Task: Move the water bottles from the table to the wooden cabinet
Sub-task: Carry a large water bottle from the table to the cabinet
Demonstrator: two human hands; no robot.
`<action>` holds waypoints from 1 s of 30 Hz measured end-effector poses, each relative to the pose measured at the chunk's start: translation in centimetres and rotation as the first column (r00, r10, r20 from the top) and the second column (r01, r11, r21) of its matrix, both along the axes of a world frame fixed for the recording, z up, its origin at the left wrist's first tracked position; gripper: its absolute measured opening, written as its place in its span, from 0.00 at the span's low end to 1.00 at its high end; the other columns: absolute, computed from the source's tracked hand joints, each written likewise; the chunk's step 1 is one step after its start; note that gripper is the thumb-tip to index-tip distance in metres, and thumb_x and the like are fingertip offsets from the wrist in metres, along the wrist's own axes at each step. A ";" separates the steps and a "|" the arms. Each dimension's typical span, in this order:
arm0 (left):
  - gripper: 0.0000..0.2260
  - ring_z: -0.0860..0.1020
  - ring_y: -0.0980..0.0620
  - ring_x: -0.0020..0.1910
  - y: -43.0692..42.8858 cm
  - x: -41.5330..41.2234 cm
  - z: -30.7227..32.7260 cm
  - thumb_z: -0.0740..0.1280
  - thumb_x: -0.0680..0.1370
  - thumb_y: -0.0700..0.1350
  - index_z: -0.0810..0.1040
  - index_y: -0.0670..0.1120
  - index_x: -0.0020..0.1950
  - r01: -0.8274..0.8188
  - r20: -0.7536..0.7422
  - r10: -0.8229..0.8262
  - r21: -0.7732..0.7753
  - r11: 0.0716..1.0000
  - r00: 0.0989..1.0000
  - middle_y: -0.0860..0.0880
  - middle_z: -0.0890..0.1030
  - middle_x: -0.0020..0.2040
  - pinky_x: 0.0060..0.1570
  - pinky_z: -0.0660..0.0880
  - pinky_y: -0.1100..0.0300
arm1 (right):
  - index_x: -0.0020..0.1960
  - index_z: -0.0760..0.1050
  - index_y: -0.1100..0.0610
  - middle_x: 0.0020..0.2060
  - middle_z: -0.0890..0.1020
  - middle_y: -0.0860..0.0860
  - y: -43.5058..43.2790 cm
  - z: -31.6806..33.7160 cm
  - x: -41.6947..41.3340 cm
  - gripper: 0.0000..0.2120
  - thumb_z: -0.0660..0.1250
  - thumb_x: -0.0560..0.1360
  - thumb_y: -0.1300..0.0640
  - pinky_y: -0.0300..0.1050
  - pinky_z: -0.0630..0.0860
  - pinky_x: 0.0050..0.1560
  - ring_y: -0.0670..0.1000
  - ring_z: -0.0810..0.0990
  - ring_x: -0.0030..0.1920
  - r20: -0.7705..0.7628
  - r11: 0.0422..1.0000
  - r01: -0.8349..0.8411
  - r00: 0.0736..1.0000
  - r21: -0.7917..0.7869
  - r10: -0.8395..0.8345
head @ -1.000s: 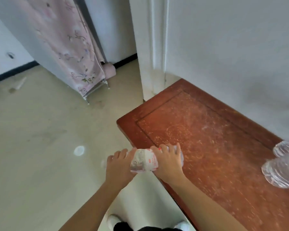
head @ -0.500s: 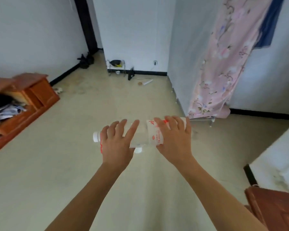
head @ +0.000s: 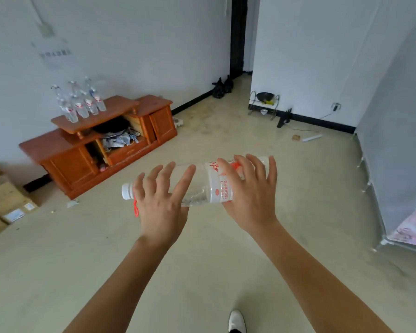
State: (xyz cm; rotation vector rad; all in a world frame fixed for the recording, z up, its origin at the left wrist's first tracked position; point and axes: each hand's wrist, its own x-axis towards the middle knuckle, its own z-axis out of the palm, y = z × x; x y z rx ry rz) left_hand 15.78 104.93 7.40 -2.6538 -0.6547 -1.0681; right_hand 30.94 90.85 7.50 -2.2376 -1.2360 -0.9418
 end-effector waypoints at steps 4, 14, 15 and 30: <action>0.44 0.71 0.35 0.67 6.3 6.3 0.6 0.82 0.64 0.42 0.65 0.54 0.75 -0.057 -0.050 0.058 0.003 0.998 0.997 0.39 0.74 0.69 0.67 0.63 0.33 | 0.74 0.71 0.47 0.66 0.76 0.55 7.4 -0.1 7.4 0.41 0.81 0.64 0.46 0.67 0.55 0.75 0.60 0.72 0.69 -0.037 0.997 -0.069 0.997 -0.023 0.068; 0.42 0.71 0.37 0.67 24.6 12.0 1.3 0.82 0.64 0.45 0.66 0.53 0.74 -0.303 -0.097 0.297 -0.048 0.952 0.950 0.40 0.74 0.69 0.65 0.65 0.35 | 0.73 0.71 0.50 0.65 0.77 0.57 29.8 0.9 16.2 0.44 0.83 0.61 0.45 0.67 0.61 0.73 0.61 0.73 0.68 -0.063 0.927 -0.372 0.927 -0.038 0.369; 0.42 0.71 0.37 0.67 27.0 12.3 1.0 0.82 0.64 0.45 0.66 0.53 0.74 -0.321 -0.091 0.316 -0.049 0.946 0.944 0.40 0.74 0.70 0.65 0.65 0.35 | 0.73 0.70 0.50 0.65 0.76 0.57 32.7 0.7 16.7 0.45 0.83 0.61 0.45 0.68 0.61 0.73 0.61 0.73 0.68 -0.059 0.916 -0.399 0.916 -0.044 0.397; 0.40 0.73 0.39 0.65 64.7 22.0 1.0 0.83 0.63 0.45 0.70 0.52 0.72 -0.332 -0.037 0.330 -0.088 0.939 0.943 0.43 0.76 0.67 0.62 0.67 0.38 | 0.73 0.72 0.49 0.65 0.77 0.55 71.2 0.7 27.5 0.42 0.81 0.63 0.42 0.67 0.64 0.70 0.59 0.74 0.68 -0.059 0.889 -0.451 0.892 -0.075 0.447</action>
